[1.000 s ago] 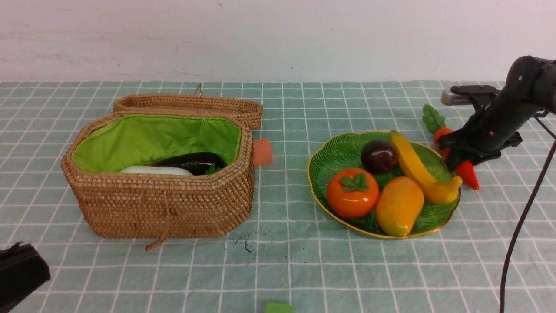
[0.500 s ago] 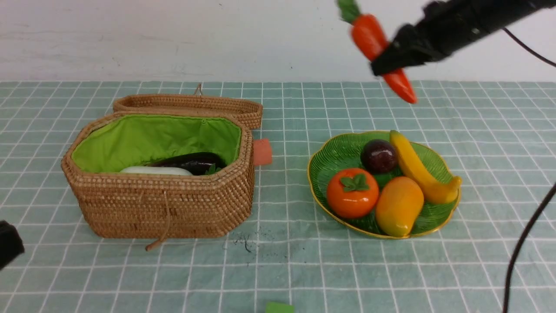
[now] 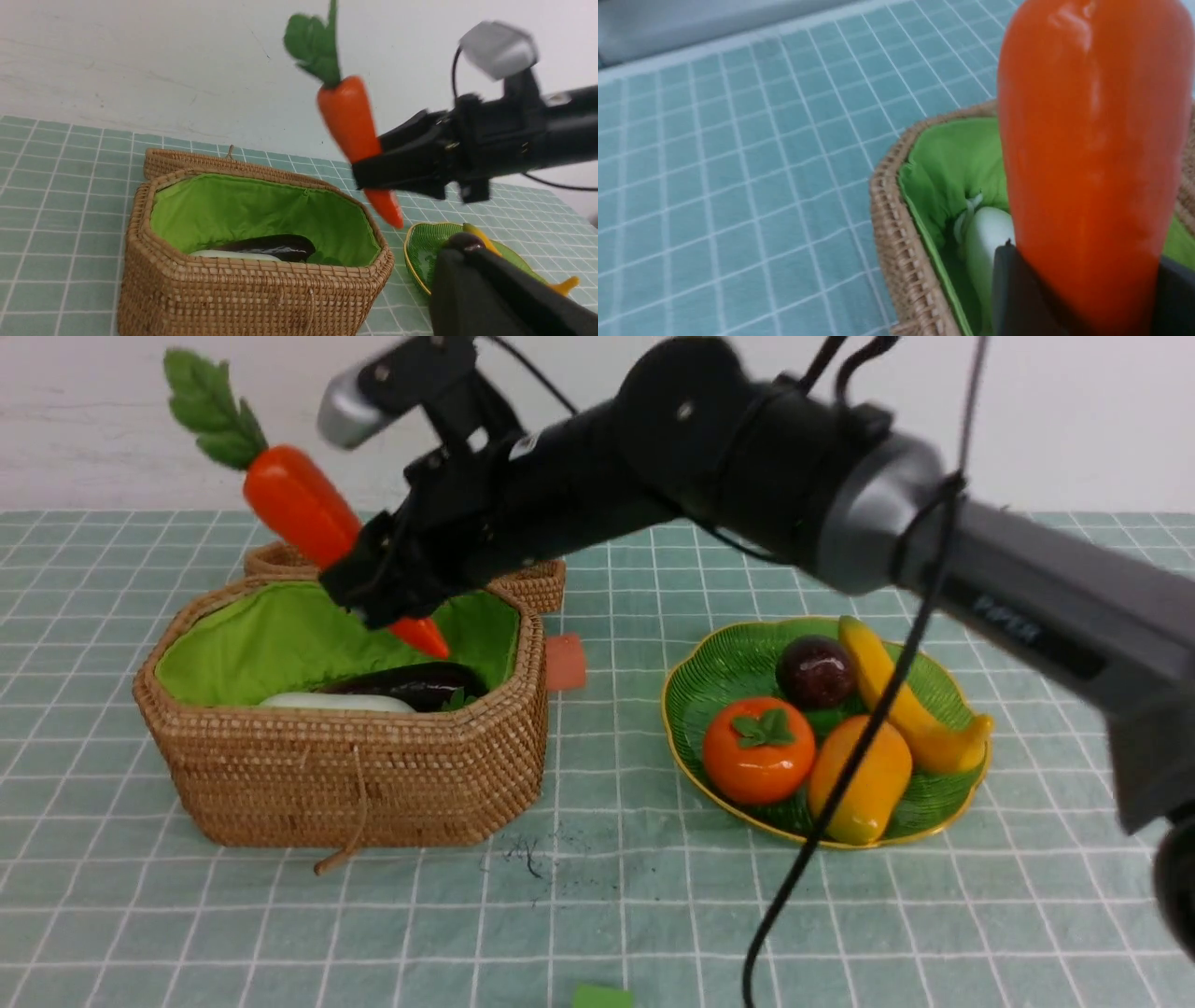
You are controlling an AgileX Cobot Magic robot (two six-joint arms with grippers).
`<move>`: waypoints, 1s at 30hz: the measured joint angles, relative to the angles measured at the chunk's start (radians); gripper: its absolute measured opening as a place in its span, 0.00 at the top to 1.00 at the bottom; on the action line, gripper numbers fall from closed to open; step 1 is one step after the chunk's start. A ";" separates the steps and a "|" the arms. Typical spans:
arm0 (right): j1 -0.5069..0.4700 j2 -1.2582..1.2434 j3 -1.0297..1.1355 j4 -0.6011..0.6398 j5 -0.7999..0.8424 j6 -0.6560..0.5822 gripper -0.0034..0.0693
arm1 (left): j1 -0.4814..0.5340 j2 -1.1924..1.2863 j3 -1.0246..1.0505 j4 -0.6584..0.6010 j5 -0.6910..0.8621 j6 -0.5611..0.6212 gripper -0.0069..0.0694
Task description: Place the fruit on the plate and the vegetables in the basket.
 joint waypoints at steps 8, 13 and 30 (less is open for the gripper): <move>-0.019 -0.037 0.002 -0.063 0.148 0.173 0.04 | 0.000 0.000 0.000 0.002 -0.001 -0.004 0.89; -0.070 -0.198 -0.003 -0.216 0.492 0.458 0.15 | 0.000 0.000 0.000 0.002 -0.036 0.006 0.90; -0.084 -0.975 0.705 -0.612 0.637 0.940 0.97 | 0.000 -0.275 0.239 -0.081 -0.160 0.046 0.93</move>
